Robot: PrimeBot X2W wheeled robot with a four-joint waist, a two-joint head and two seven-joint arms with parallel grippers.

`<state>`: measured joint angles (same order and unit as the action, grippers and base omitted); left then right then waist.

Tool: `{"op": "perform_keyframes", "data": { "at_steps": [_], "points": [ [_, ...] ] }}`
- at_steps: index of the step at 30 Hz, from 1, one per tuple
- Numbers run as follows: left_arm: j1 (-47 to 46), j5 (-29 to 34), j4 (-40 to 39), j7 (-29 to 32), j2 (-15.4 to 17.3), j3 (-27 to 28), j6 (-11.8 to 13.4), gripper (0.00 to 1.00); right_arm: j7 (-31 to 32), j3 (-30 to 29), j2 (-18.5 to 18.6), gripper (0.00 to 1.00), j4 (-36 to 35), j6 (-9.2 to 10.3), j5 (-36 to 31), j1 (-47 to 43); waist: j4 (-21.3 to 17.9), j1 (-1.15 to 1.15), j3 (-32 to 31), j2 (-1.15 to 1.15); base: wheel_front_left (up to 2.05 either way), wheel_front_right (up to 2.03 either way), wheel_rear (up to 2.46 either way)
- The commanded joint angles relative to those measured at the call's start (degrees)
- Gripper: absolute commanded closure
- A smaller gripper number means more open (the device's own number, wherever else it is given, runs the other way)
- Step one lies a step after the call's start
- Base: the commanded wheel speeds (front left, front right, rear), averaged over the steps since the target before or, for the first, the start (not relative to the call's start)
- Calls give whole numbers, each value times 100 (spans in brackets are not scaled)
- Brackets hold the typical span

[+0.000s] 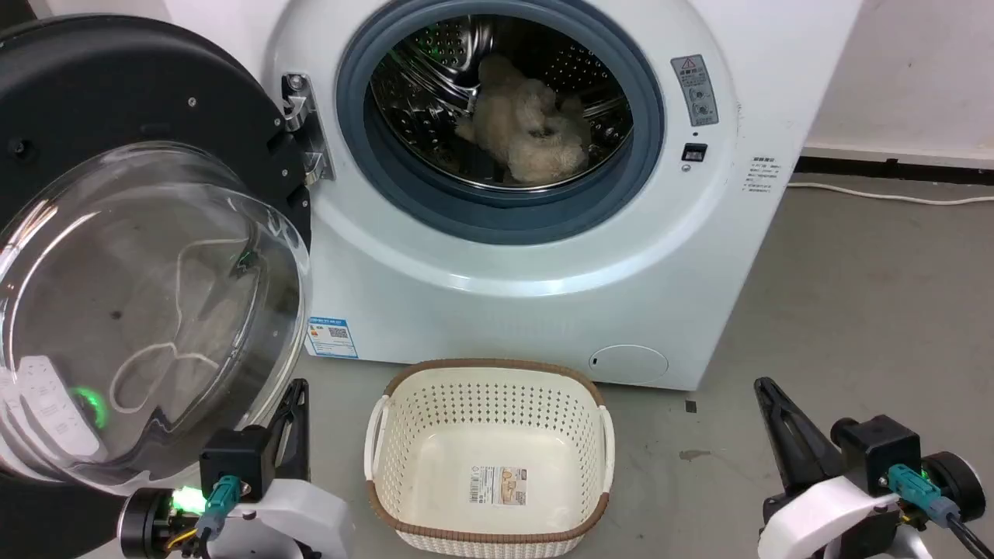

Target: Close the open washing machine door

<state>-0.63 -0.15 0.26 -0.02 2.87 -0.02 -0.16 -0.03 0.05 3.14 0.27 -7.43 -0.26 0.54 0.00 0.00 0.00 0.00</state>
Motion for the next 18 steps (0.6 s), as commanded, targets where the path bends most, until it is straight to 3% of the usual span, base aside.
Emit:
{"op": "perform_keyframes", "data": {
  "at_steps": [1, 18],
  "points": [
    [63, 15, -26, 2, 0, 2, 16, 100, 3, -5, -26, 100, -27, -6, 26, -54, 0, 0, 0, 0, 0, 0, 0],
    [63, 15, -26, 2, 0, 2, 16, 100, 3, -5, -26, 100, -27, -6, 26, -54, 0, 0, 0, 0, 0, 0, 0]
  ]
}}
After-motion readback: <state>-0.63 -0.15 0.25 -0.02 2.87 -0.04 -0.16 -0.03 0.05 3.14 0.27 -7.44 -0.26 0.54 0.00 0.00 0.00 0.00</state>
